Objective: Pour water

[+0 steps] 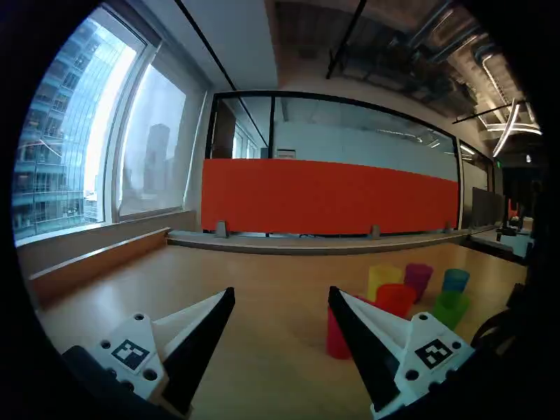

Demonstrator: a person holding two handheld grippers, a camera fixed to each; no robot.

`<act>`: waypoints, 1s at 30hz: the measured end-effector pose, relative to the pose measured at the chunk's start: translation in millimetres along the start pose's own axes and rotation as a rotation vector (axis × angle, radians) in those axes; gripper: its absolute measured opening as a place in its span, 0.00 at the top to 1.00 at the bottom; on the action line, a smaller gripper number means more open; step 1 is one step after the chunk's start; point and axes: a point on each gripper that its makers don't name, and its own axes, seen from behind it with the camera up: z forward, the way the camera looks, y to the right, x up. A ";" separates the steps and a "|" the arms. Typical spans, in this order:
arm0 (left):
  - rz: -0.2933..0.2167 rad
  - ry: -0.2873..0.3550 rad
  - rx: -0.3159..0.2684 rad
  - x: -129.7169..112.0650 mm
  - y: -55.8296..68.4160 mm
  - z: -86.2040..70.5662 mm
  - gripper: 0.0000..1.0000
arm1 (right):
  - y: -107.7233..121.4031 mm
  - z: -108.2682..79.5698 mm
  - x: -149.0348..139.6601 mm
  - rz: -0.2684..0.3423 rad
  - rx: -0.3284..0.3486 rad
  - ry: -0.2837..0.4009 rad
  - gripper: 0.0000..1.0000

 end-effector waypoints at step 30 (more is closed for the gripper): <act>0.080 -0.005 -0.098 139.8 31.2 12.6 0.00 | -17.9 10.2 104.1 -0.025 0.088 -0.054 0.00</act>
